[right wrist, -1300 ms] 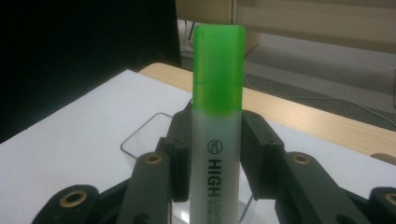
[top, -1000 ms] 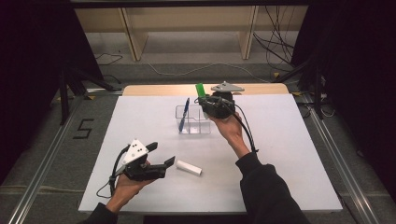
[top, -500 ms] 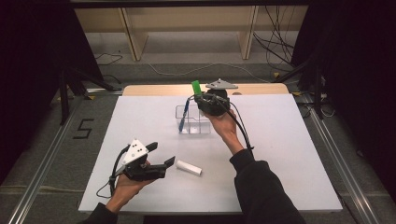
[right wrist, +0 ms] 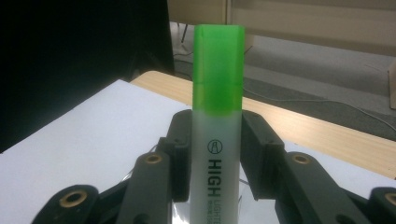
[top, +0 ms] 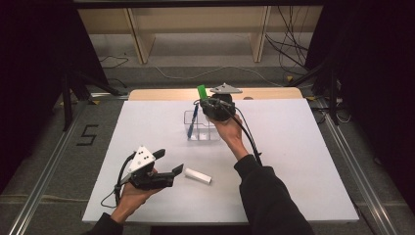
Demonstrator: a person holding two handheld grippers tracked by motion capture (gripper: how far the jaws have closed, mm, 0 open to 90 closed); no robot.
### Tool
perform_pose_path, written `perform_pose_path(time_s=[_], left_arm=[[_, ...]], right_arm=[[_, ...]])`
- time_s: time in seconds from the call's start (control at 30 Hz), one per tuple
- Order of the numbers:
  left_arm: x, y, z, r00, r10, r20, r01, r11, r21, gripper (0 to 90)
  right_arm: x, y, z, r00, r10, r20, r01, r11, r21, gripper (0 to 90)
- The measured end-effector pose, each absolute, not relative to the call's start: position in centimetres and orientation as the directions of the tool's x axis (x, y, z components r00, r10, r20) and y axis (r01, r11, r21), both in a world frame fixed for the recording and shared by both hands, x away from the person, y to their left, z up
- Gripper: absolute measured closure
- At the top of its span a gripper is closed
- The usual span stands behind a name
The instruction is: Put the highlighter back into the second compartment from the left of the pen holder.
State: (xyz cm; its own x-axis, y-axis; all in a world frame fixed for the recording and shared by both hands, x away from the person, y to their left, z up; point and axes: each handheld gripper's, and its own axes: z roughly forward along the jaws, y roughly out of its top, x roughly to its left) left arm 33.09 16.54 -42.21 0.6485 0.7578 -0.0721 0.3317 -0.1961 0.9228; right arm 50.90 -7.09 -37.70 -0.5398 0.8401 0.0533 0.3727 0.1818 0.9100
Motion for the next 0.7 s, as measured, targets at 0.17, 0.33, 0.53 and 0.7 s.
perform_pose_path(time_s=[0.17, 0.33, 0.53, 0.7], left_arm=[[33.1, 16.5, -42.2, 0.649, 0.757, -0.073, 0.331, -0.195, 0.923, 17.4], [33.1, 16.5, -42.2, 0.649, 0.757, -0.074, 0.331, -0.193, 0.924, 17.5], [33.1, 16.5, -42.2, 0.65, 0.757, -0.074, 0.331, -0.195, 0.923, 17.4], [33.0, 16.5, -42.1, 0.65, 0.756, -0.072, 0.33, -0.195, 0.924, 17.4]], right_arm=[[51.2, -6.8, -38.0, -0.532, 0.845, 0.055, 0.376, 0.178, 0.909, 66.9], [51.4, -6.5, -38.5, -0.527, 0.848, 0.054, 0.381, 0.178, 0.907, 66.9], [51.5, -6.2, -38.8, -0.526, 0.849, 0.053, 0.379, 0.178, 0.908, 66.9], [51.6, -6.0, -38.9, -0.522, 0.851, 0.05, 0.378, 0.179, 0.908, 66.9]])
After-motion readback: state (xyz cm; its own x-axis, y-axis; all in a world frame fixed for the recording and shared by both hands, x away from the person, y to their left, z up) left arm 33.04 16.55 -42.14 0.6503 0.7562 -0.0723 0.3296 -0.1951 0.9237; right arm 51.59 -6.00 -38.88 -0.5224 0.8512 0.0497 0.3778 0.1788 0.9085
